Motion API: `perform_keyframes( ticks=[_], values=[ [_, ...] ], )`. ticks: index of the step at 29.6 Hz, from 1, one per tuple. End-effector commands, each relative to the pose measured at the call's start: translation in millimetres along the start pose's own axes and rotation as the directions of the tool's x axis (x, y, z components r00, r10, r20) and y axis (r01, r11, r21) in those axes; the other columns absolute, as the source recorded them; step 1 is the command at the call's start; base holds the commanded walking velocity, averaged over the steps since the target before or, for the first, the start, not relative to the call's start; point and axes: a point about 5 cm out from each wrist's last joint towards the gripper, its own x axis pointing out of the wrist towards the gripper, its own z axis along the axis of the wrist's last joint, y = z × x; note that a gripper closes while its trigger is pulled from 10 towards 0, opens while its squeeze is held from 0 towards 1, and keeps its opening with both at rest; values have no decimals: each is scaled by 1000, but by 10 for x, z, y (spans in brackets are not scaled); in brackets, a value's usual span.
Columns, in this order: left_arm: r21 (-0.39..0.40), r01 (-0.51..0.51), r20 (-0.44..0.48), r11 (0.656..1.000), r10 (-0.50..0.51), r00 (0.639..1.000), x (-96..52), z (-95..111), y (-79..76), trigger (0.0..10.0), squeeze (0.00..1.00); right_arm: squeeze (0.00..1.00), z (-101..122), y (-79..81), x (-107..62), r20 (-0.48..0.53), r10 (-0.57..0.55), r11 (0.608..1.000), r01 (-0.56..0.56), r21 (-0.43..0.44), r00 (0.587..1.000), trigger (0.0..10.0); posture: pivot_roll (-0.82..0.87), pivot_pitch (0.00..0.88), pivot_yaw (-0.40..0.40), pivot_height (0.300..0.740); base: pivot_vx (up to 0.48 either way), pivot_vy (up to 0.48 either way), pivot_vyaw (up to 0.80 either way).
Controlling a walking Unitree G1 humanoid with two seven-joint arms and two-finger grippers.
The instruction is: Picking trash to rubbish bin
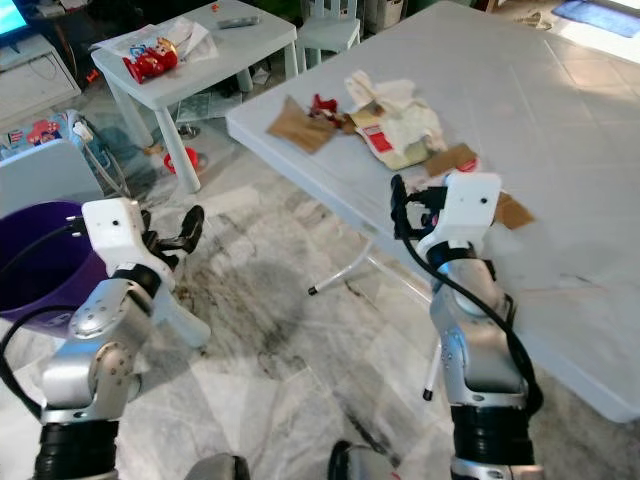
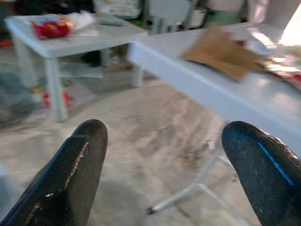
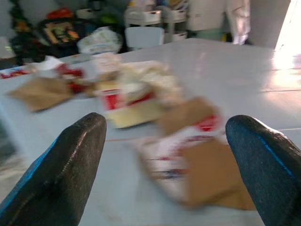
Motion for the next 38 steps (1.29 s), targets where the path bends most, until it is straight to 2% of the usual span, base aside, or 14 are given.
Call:
perform_keyframes(
  ticks=[1, 5, 10, 18, 25, 38],
  values=[
    [6, -22, 3, 1000, 22, 1000, -24, 10, 54, 10000, 0, 0, 21, -3, 11, 9, -3, 1000, 3, -3, 1000, 10000, 49, 202, 10, 740, 0, -458, 0],
    [3, -38, 1, 999, 38, 999, -37, 5, 85, 10000, 0, 0, 22, -6, 16, 8, -2, 1000, 2, -5, 1000, 10000, 51, 201, 6, 740, 0, -370, 0],
    [-56, -54, 8, 997, 55, 998, -24, 36, 121, 10000, 0, 0, 20, 3, 30, 5, 4, 1000, -4, -7, 1000, 10000, 52, 202, -2, 740, 0, 0, 0],
    [-65, -75, 1, 995, 75, 997, -4, 51, 175, 10000, 0, 0, 36, -19, 54, 5, 2, 1000, -2, -9, 1000, 10000, 47, 203, -4, 740, 0, 0, 0],
    [-67, -78, -10, 995, 78, 997, 7, 46, 180, 10000, 0, 0, 35, -45, 39, 1, -4, 1000, 4, -14, 1000, 10000, 41, 205, -4, 740, 0, 480, -420],
    [-67, -73, -24, 995, 72, 997, -1, 28, 180, 10000, 0, 0, 40, -61, 37, 0, -2, 1000, 2, -21, 1000, 10000, 39, 204, -11, 740, 0, 480, 0]
  ],
)
